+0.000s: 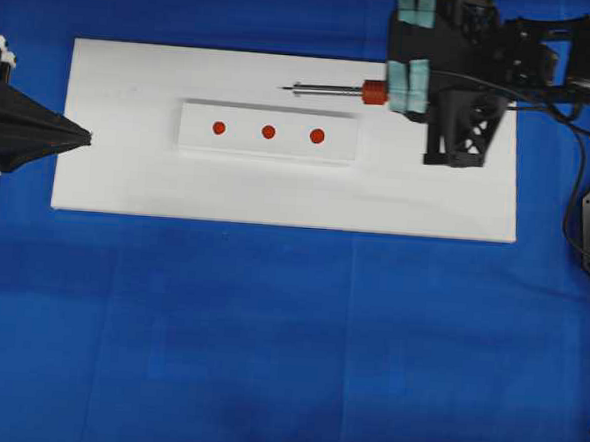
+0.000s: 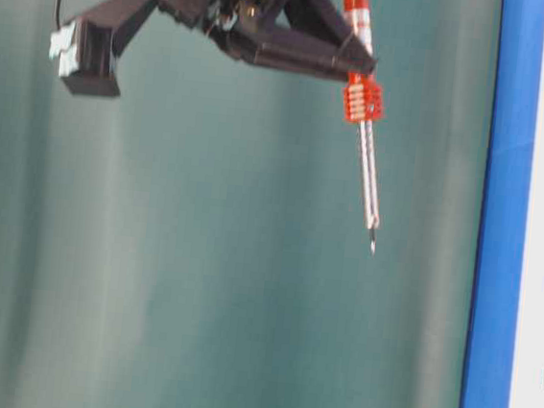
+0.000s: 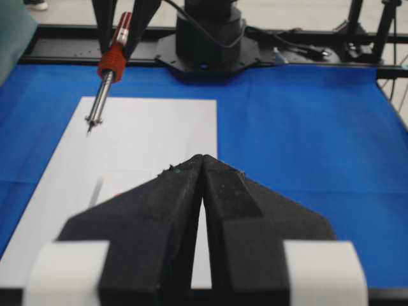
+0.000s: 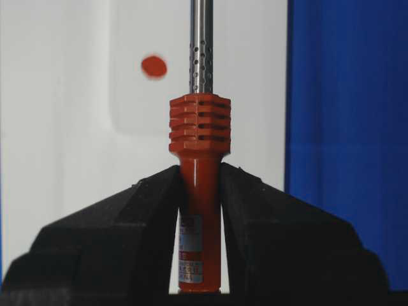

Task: Touch the tip of the soldering iron to the mark.
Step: 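Lift the iron and move it further right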

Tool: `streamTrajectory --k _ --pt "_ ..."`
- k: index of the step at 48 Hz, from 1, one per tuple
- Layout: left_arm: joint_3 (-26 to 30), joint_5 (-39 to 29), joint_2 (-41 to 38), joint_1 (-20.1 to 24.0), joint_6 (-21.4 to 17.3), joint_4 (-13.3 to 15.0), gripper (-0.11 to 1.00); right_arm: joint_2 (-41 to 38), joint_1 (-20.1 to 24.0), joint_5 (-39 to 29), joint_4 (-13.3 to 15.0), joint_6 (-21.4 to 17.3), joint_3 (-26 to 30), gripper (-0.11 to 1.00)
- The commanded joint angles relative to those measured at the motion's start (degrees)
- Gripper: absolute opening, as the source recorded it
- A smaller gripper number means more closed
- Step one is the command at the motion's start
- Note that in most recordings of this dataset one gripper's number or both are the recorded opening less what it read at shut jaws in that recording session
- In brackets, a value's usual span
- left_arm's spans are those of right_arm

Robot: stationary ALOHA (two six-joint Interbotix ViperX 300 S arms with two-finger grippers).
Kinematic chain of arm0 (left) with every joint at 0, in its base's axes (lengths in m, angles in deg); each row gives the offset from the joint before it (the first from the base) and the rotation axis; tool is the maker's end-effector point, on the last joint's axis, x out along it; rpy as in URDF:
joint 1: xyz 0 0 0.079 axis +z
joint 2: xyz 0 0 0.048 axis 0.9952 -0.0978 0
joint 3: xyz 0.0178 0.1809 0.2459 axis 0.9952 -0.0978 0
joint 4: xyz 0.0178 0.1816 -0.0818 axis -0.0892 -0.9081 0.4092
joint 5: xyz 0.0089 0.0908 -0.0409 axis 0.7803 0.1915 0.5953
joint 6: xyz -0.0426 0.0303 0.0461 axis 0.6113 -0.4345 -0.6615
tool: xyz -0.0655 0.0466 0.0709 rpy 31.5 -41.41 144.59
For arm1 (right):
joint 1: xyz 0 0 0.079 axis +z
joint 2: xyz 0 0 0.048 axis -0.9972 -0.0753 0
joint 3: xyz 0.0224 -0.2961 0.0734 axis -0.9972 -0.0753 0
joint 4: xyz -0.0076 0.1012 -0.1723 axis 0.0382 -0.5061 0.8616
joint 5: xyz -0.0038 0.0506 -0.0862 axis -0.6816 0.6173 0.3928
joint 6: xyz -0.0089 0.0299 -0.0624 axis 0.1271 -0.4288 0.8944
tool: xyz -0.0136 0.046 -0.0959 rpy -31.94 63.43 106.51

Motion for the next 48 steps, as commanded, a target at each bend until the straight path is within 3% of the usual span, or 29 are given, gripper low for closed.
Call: streamTrajectory --k 1,21,48 --pt "0.5 0.5 -0.2 -0.1 0.1 -0.1 0.00 3.3 -0.3 0.2 0.2 -0.2 -0.8 0.06" --pt "0.5 0.5 -0.2 -0.1 0.1 -0.1 0.00 11.2 -1.2 -1.8 0.4 -0.3 -7.3 0.06" --pt "0.5 0.5 -0.2 -0.1 0.1 0.0 0.00 11.1 -1.2 -1.9 0.4 -0.3 -7.6 0.06"
